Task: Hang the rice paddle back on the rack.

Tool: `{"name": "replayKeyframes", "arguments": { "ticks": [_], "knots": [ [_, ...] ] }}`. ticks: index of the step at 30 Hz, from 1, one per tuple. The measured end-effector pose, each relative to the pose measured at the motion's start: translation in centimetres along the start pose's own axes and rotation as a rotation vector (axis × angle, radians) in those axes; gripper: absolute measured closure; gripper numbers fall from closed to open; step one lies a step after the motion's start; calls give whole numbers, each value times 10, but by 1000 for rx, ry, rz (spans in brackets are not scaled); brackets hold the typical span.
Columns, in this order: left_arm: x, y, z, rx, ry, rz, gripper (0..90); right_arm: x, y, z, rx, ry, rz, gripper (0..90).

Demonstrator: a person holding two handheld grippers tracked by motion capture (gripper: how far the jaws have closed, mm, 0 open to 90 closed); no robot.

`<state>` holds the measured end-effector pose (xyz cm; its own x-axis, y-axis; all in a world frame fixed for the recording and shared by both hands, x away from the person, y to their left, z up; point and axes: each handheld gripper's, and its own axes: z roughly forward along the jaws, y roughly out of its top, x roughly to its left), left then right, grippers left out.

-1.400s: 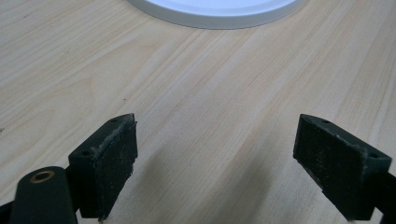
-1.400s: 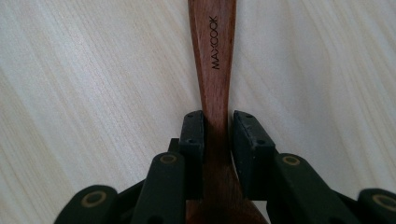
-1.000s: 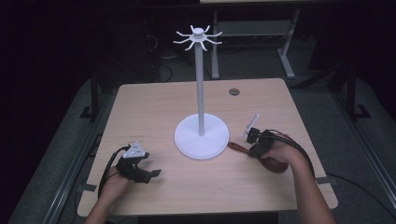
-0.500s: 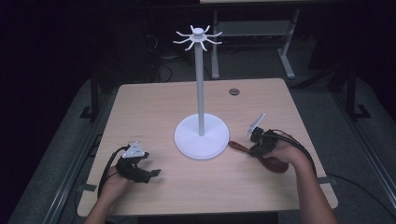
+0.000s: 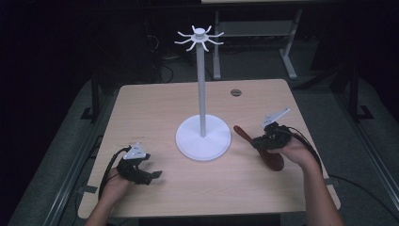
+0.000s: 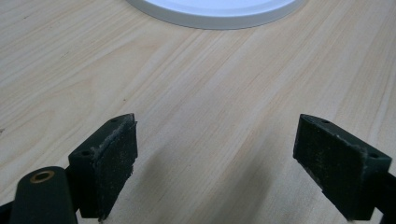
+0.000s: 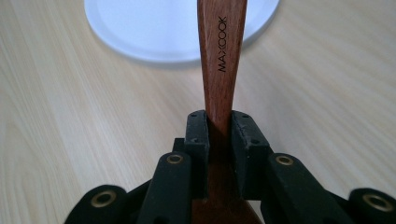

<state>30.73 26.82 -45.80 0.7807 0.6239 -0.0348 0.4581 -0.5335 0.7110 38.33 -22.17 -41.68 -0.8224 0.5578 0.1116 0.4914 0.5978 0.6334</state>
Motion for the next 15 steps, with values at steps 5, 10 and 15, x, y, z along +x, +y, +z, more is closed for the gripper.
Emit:
{"name": "replayKeyframes", "arguments": {
  "ticks": [5, 10, 15],
  "knots": [
    [0, 0, 0, 0, 1, 0, 133, -9, -6, -9, -116, 18, 40, 774],
    [0, 0, 0, 1, 0, 0, 133, -11, -9, -15, -195, 30, 60, 775],
    [0, 0, 0, 1, 0, -1, 133, -14, -13, -22, -270, 29, 80, 775]
  ]
}}
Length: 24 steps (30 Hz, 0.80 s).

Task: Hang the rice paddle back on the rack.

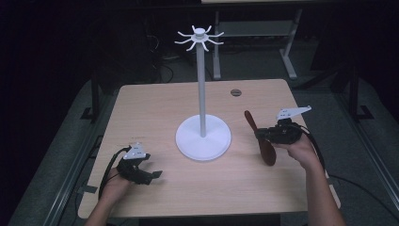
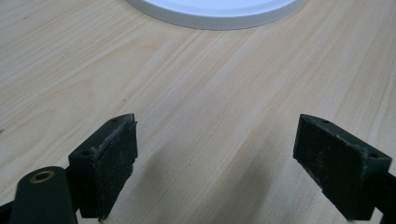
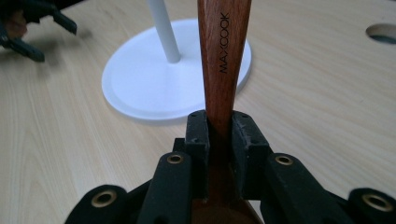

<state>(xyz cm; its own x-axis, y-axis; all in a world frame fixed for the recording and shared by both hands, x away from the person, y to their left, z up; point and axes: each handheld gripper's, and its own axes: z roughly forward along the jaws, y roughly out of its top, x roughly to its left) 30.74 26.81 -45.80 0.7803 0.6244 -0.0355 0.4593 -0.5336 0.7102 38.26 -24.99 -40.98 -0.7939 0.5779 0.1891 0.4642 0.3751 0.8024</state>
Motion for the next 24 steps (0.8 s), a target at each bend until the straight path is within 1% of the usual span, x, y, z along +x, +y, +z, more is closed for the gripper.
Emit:
{"name": "replayKeyframes", "arguments": {
  "ticks": [3, 4, 6, 7, 8, 9, 17, 22, 24],
  "knots": [
    [0, 0, 0, 4, 0, 3, 133, -1, 0, -5, -50, 4, 11, 776],
    [0, 0, 0, 0, 0, 0, 133, -1, 1, -8, -76, -2, 18, 777],
    [0, 0, 0, 3, 0, 3, 133, -1, 1, -8, -84, -7, 19, 777],
    [0, 0, 0, 1, 0, 1, 133, -1, 1, -11, -110, -14, 20, 777],
    [0, 0, 0, 1, 0, 1, 133, -1, 1, -11, -110, -14, 20, 777],
    [0, 0, 0, 1, 0, 0, 133, -1, 1, -13, -127, -9, 28, 777],
    [0, 0, 0, 5, 0, 4, 133, 1, 5, -22, -215, 0, 38, 777],
    [1, 0, 0, 6, 0, 4, 133, 5, 8, -26, -232, -20, 32, 777],
    [0, 0, 0, 7, 1, 5, 133, 8, 13, -28, -244, -26, 29, 777]
  ]
}}
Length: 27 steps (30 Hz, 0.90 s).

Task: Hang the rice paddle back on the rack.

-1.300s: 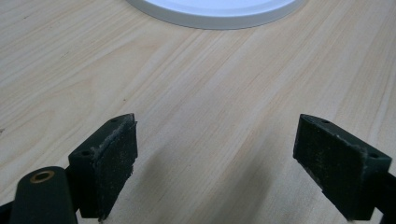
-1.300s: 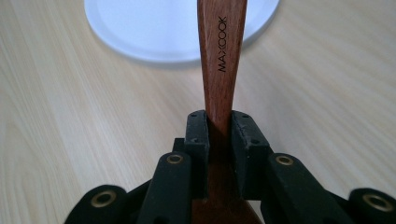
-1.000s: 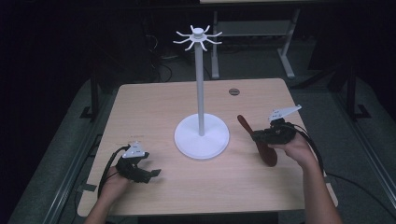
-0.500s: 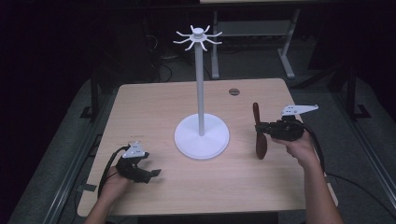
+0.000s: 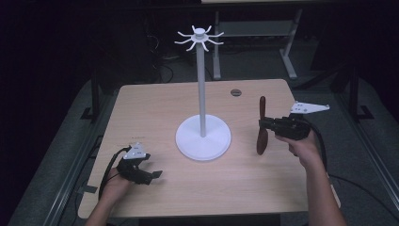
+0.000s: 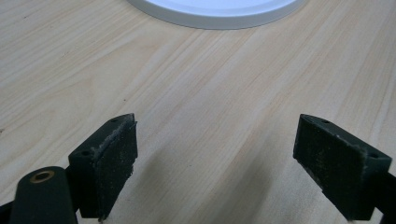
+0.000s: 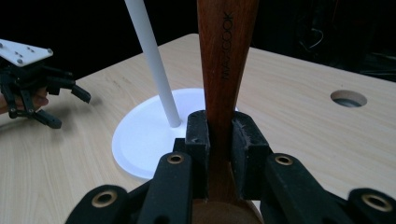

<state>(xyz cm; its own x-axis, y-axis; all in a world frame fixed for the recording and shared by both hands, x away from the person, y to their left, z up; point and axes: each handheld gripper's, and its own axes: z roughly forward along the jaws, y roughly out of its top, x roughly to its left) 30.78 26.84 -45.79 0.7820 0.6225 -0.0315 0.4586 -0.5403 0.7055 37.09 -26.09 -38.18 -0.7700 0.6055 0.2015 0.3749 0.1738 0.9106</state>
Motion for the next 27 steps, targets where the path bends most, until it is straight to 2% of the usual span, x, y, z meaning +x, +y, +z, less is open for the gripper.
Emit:
{"name": "replayKeyframes", "arguments": {
  "ticks": [10, 16, 22, 27],
  "knots": [
    [-1, 0, 1, -6, -1, 4, 133, 16, 23, 1, -15, -18, -42, 776],
    [0, 0, 1, -4, 0, 5, 133, 23, 36, 6, -19, -30, -40, 777],
    [-1, 0, 1, -6, -3, 4, 133, 32, 58, 12, -36, -2, -69, 777],
    [-1, 0, 1, -8, -3, 7, 133, 36, 69, 14, -52, 15, -69, 777]
  ]
}}
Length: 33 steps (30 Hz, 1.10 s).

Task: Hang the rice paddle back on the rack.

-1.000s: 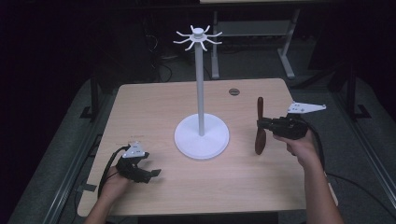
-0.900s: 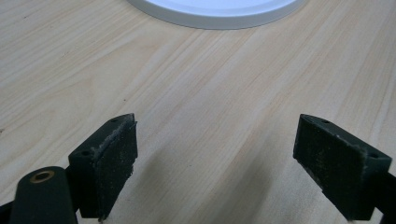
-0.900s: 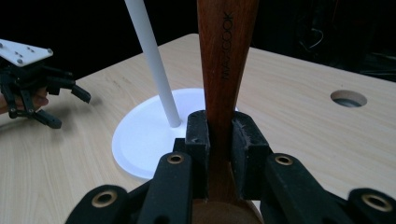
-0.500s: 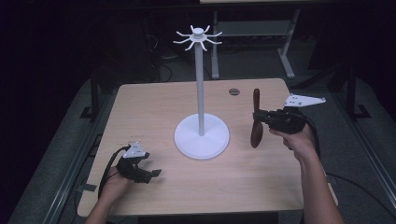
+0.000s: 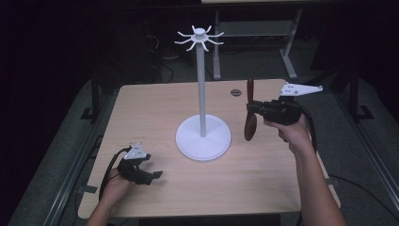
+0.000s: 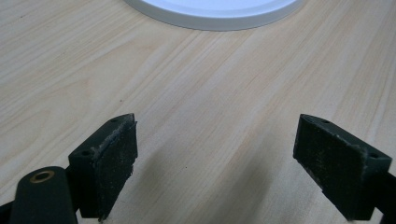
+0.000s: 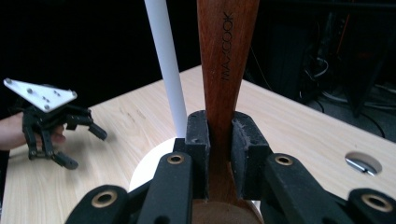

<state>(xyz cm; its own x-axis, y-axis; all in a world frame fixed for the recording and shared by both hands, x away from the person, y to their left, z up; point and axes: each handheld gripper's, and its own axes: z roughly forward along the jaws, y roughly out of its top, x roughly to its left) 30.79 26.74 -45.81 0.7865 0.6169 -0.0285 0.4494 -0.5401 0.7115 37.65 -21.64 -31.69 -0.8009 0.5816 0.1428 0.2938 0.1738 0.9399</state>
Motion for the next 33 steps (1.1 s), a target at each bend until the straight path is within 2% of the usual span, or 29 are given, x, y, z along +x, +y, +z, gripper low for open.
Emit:
{"name": "replayKeyframes", "arguments": {
  "ticks": [6, 7, 10, 14, 24, 33],
  "knots": [
    [-1, 0, 0, -4, -3, -7, 133, 6, 18, 2, -28, 23, -13, 777],
    [-1, 0, 0, -4, -3, -6, 133, 8, 27, 2, -36, 30, -23, 777],
    [-1, 0, 0, -4, -3, -7, 133, 9, 33, 3, -38, 35, -26, 777],
    [0, 0, 0, -6, -1, -3, 133, 13, 51, 4, -66, 59, -41, 777],
    [0, 0, 0, -7, -2, -3, 133, 22, 80, 9, -91, 95, -76, 777],
    [0, 0, -1, -5, -3, -3, 133, 31, 98, 16, -118, 123, -105, 777]
  ]
}}
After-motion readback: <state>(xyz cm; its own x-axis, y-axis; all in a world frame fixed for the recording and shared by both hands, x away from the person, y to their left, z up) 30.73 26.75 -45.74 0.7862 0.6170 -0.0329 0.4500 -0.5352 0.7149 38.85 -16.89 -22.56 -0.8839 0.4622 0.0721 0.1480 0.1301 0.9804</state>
